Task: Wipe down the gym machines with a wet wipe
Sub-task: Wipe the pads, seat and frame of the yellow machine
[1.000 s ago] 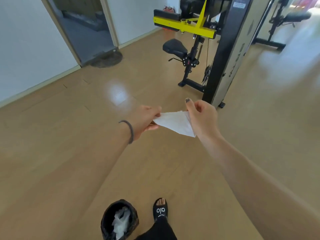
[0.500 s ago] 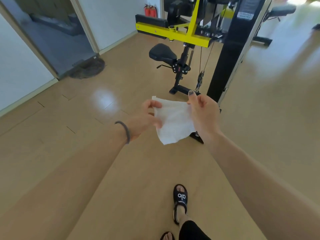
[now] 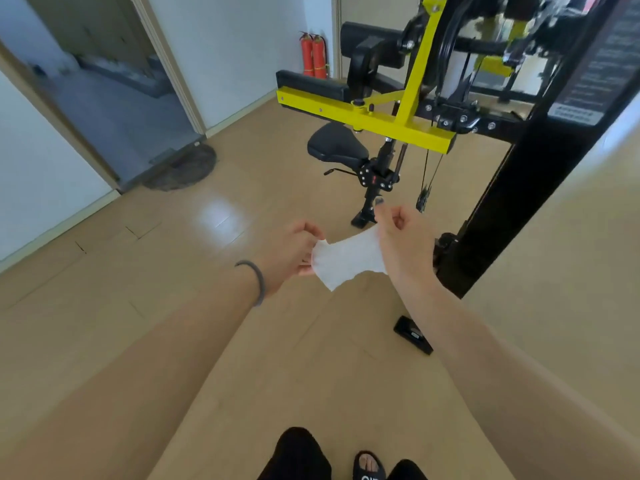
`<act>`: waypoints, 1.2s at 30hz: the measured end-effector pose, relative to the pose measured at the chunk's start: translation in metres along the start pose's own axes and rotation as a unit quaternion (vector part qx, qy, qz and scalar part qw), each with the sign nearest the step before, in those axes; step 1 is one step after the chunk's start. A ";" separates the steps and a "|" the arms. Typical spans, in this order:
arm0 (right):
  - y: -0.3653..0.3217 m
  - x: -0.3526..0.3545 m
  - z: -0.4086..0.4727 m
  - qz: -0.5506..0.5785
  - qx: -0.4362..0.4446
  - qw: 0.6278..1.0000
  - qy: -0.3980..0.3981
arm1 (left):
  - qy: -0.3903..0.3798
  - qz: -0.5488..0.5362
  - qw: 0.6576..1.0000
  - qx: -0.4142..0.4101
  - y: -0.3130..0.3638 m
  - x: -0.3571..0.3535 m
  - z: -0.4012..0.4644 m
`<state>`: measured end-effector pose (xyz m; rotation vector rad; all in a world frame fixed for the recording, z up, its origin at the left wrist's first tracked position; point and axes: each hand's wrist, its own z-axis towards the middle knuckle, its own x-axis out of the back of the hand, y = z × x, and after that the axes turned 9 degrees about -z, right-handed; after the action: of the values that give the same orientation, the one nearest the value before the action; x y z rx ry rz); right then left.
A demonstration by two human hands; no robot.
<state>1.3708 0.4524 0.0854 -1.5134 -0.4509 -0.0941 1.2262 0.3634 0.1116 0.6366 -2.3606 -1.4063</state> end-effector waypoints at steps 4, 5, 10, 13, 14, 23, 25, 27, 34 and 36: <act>-0.014 -0.043 0.074 -0.017 0.017 1.000 0.000 | -0.050 0.094 0.994 -0.009 0.032 0.019 0.076; -0.017 -0.055 0.094 -0.027 0.022 0.999 0.010 | -0.072 0.169 0.982 -0.030 0.038 0.026 0.097; -0.027 -0.118 0.194 -0.099 0.022 0.992 0.074 | -0.118 0.300 0.943 -0.084 0.080 0.061 0.207; -0.032 -0.152 0.248 -0.129 0.002 0.986 0.102 | -0.167 0.292 0.936 -0.101 0.117 0.080 0.272; -0.034 -0.162 0.264 -0.141 -0.006 0.984 0.111 | -0.183 0.286 0.935 -0.097 0.130 0.085 0.293; -0.047 -0.218 0.411 -0.150 -0.059 0.983 0.094 | -0.263 0.192 0.942 -0.083 0.220 0.091 0.461; -0.042 -0.226 0.450 -0.134 -0.077 0.984 0.089 | -0.244 0.200 0.943 -0.108 0.234 0.082 0.497; -0.038 -0.235 0.490 -0.116 -0.090 0.985 0.090 | -0.229 0.190 0.948 -0.117 0.248 0.074 0.532; -0.037 -0.265 0.623 -0.115 -0.098 0.983 0.103 | -0.138 0.280 0.942 -0.121 0.297 0.062 0.655; -0.045 -0.270 0.653 -0.147 -0.083 0.982 0.089 | -0.162 0.308 0.933 -0.094 0.308 0.061 0.681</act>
<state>0.9603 1.0271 0.0307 -1.5760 -0.5310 -0.5064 0.7801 0.9646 0.0705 -0.3976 -2.3043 -1.4717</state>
